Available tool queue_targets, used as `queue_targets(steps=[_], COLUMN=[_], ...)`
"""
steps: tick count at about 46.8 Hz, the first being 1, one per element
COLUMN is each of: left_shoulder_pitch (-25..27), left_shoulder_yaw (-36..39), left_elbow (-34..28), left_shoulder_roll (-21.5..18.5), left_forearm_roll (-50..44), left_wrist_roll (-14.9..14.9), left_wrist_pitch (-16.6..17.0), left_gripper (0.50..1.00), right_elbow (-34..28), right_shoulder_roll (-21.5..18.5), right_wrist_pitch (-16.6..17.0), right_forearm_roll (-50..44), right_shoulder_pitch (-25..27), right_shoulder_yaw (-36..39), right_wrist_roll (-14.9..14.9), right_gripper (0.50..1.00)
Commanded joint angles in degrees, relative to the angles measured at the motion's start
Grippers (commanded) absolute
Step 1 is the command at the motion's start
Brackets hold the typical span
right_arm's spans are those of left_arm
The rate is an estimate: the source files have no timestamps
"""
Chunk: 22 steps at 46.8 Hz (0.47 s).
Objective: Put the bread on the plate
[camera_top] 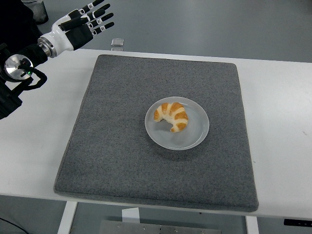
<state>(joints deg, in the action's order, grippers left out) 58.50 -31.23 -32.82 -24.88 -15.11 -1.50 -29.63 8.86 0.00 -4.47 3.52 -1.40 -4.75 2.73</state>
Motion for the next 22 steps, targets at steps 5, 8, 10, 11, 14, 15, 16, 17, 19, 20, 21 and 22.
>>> queue_targets(steps=[5, 8, 10, 11, 14, 15, 16, 17, 19, 20, 21, 22], left_shoulder_pitch=[-0.3, -0.4, -0.4, -0.4, -0.4, -0.4, -0.4, -0.4, -0.4, -0.4, -0.4, -0.4], left_shoulder_yaw=[-0.1, -0.1, -0.1, -0.1, -0.1, -0.1, -0.1, -0.1, 0.0, 0.0, 0.0, 0.0], left_elbow=[1.4, 1.4, 1.4, 1.5, 1.5, 1.5, 1.6, 1.7, 1.9, 2.0, 2.1, 2.1], left_shoulder_roll=[1.5, 1.5, 1.6, 1.6, 1.7, 1.8, 1.9, 1.9, 1.9, 2.0, 2.0, 2.0], left_forearm_roll=[-0.8, -1.4, -1.6, -1.8, -1.8, -1.8, -1.8, -1.8, -1.8, -1.8, -1.8, -1.8], left_wrist_roll=[-0.8, -1.0, -1.1, -1.1, -1.1, -1.1, -1.1, -1.1, -1.2, -1.2, -1.4, -1.6], left_wrist_pitch=[-0.2, -0.2, -0.1, -0.1, 0.0, 0.1, 0.1, 0.2, 0.3, 0.3, 0.3, 0.3], left_gripper=[1.0, 1.0, 1.0, 1.0, 1.0, 1.0, 1.0, 1.0, 1.0, 1.0, 1.0, 1.0], right_elbow=[0.0, 0.0, 0.0, 0.0, 0.0, 0.0, 0.0, 0.0, 0.0, 0.0, 0.1, 0.1], right_shoulder_roll=[0.0, 0.0, 0.0, 0.0, 0.0, 0.0, 0.0, 0.0, 0.0, 0.0, 0.0, 0.0], right_wrist_pitch=[-0.1, -0.1, -0.1, -0.1, -0.1, -0.1, -0.1, -0.1, 0.0, 0.0, -0.1, 0.0], right_forearm_roll=[0.1, 0.1, 0.0, 0.1, 0.0, 0.0, 0.0, 0.0, 0.0, 0.0, 0.0, 0.1], right_shoulder_pitch=[0.0, 0.0, 0.0, 0.0, 0.0, 0.0, 0.0, 0.0, 0.0, 0.1, 0.0, 0.0], right_shoulder_yaw=[0.1, 0.0, 0.0, 0.1, 0.0, 0.0, 0.0, 0.0, 0.0, 0.0, 0.0, 0.0], right_wrist_roll=[0.1, 0.1, 0.1, 0.1, 0.1, 0.1, 0.1, 0.1, 0.1, 0.1, 0.1, 0.1], right_gripper=[0.954, 0.952, 0.954, 0.954, 0.952, 0.952, 0.952, 0.952, 0.952, 0.952, 0.952, 0.952])
